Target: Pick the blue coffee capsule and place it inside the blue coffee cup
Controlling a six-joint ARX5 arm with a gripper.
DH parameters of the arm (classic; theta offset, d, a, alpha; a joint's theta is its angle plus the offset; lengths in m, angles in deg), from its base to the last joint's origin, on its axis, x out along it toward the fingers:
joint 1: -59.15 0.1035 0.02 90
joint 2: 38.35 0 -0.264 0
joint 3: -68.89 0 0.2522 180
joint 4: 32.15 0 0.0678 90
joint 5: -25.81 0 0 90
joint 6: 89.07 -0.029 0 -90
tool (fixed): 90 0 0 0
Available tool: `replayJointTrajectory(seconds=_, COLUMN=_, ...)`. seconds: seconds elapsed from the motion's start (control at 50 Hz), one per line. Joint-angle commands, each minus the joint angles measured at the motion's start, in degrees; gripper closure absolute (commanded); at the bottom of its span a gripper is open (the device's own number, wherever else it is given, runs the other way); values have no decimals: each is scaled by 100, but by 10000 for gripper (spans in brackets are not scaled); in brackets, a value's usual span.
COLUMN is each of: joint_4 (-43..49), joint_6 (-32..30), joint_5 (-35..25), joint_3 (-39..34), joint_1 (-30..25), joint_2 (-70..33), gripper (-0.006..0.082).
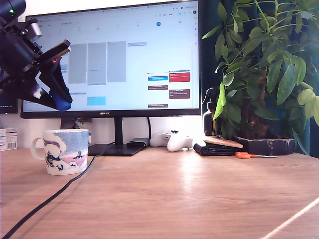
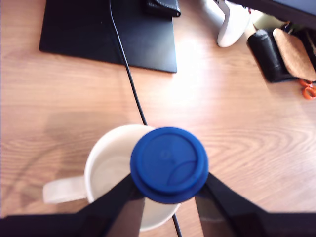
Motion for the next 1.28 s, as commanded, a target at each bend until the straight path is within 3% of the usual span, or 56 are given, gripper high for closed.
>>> replayJointTrajectory(seconds=0.0, joint_4=42, joint_6=-66, joint_5=44, joint_3=-92, joint_1=-28, joint_2=-50, gripper=352)
replayJointTrajectory(seconds=0.06, joint_4=105, joint_6=-127, joint_5=140, joint_3=-92, joint_1=-39, joint_2=-50, gripper=276)
replayJointTrajectory(seconds=0.3, joint_4=118, joint_6=-219, joint_5=251, joint_3=-92, joint_1=-92, joint_2=-50, gripper=304)
replayJointTrajectory(seconds=0.36, joint_4=101, joint_6=-269, joint_5=251, joint_3=-90, joint_1=-92, joint_2=-48, gripper=406)
replayJointTrajectory(seconds=0.5, joint_4=103, joint_6=-538, joint_5=267, joint_3=-63, joint_1=-90, joint_2=46, gripper=801)
replayJointTrajectory(seconds=0.84, joint_4=407, joint_6=-1679, joint_5=1746, joint_3=-66, joint_1=-85, joint_2=1161, gripper=783)
replayJointTrajectory(seconds=1.26, joint_4=824, joint_6=-1928, joint_5=2098, joint_3=-164, joint_1=175, joint_2=2677, gripper=783)
